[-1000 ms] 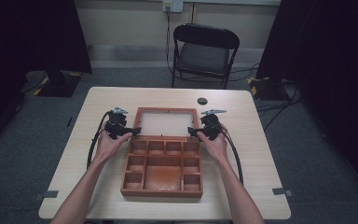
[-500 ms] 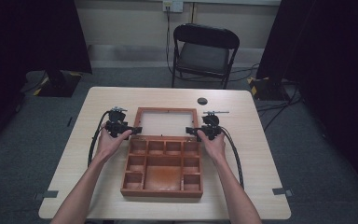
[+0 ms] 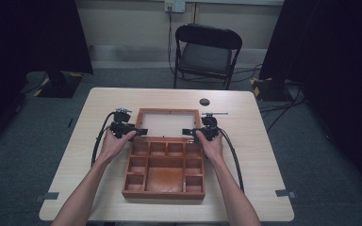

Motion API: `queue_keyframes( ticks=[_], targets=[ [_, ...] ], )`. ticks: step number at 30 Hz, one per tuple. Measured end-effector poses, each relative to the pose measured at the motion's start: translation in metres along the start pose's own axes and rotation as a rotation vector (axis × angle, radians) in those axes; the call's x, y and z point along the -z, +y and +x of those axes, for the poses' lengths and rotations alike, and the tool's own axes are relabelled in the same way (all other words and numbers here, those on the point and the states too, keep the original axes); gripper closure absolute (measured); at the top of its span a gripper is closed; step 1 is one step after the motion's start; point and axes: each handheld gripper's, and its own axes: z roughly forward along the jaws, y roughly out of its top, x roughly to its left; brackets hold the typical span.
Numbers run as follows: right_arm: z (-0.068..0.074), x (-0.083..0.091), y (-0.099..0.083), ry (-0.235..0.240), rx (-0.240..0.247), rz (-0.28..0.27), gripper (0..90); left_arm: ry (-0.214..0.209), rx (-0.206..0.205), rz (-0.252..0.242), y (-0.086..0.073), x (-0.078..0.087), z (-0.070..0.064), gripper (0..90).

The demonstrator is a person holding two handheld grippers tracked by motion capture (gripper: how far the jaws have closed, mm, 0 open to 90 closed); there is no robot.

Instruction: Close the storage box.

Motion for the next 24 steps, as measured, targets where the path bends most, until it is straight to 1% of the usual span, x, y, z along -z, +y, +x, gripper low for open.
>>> queue_keyframes(
  ticks=[2, 3, 6, 7, 9, 10, 12, 13, 14, 16, 17, 18, 20, 23, 24],
  targets=[
    [0.0004, 0.0001, 0.0007, -0.005, 0.003, 0.005, 13.4, -0.02, 0.026, 0.003, -0.0008, -0.0012, 0.0024, 22.2],
    [0.0, 0.0, 0.0007, 0.0, 0.003, 0.006, 13.4, -0.028, 0.029, 0.003, -0.001, -0.0014, 0.0034, 22.0],
    [-0.0011, 0.0005, 0.0013, 0.005, 0.004, 0.01, 13.9, -0.031, 0.033, 0.002, -0.0011, -0.0017, 0.004, 21.8],
    [-0.0011, 0.0005, 0.0013, 0.005, 0.004, 0.01, 13.9, -0.034, 0.045, 0.002, -0.0014, -0.0022, 0.0045, 21.8],
    [-0.0015, 0.001, 0.0014, 0.009, 0.009, 0.007, 14.0, -0.043, 0.049, 0.001, -0.0016, -0.0032, 0.0058, 21.0],
    [-0.0015, 0.0012, 0.0016, 0.009, 0.012, 0.007, 14.2, -0.054, 0.06, 0.007, -0.0015, -0.0034, 0.0071, 20.8],
    [-0.0044, 0.0024, 0.0022, 0.023, 0.001, -0.003, 17.9, -0.058, 0.061, 0.003, -0.0018, -0.0043, 0.0084, 20.0],
    [-0.0044, 0.0024, 0.0022, 0.023, 0.001, -0.003, 17.9, -0.058, 0.061, 0.003, -0.0018, -0.0043, 0.0084, 19.7],
    [-0.0056, 0.0024, 0.0023, 0.027, 0.007, -0.007, 18.0, -0.063, 0.075, 0.003, -0.002, -0.0048, 0.0089, 19.7],
    [-0.0059, 0.0024, 0.0027, 0.032, 0.006, -0.006, 18.2, -0.07, 0.085, 0.004, -0.002, -0.0061, 0.0105, 18.9],
    [-0.006, 0.0024, 0.003, 0.034, 0.006, -0.008, 18.8, -0.071, 0.087, 0.005, -0.0018, -0.0064, 0.0107, 18.4],
    [-0.0073, 0.0023, 0.0032, 0.04, 0.004, -0.014, 19.6, -0.059, 0.074, 0.002, -0.0011, -0.0065, 0.0095, 17.7],
    [-0.0076, 0.0021, 0.003, 0.042, 0.007, -0.017, 19.6, -0.049, 0.073, 0.002, -0.001, -0.0066, 0.0084, 17.5],
    [-0.0074, 0.0032, 0.0036, 0.042, 0.013, -0.014, 19.9, -0.052, 0.071, -0.005, -0.001, -0.0065, 0.0085, 17.4],
    [-0.0079, 0.0049, 0.0046, 0.043, 0.019, -0.021, 22.8, -0.059, 0.076, -0.007, -0.0009, -0.0059, 0.0095, 17.3]
  ],
)
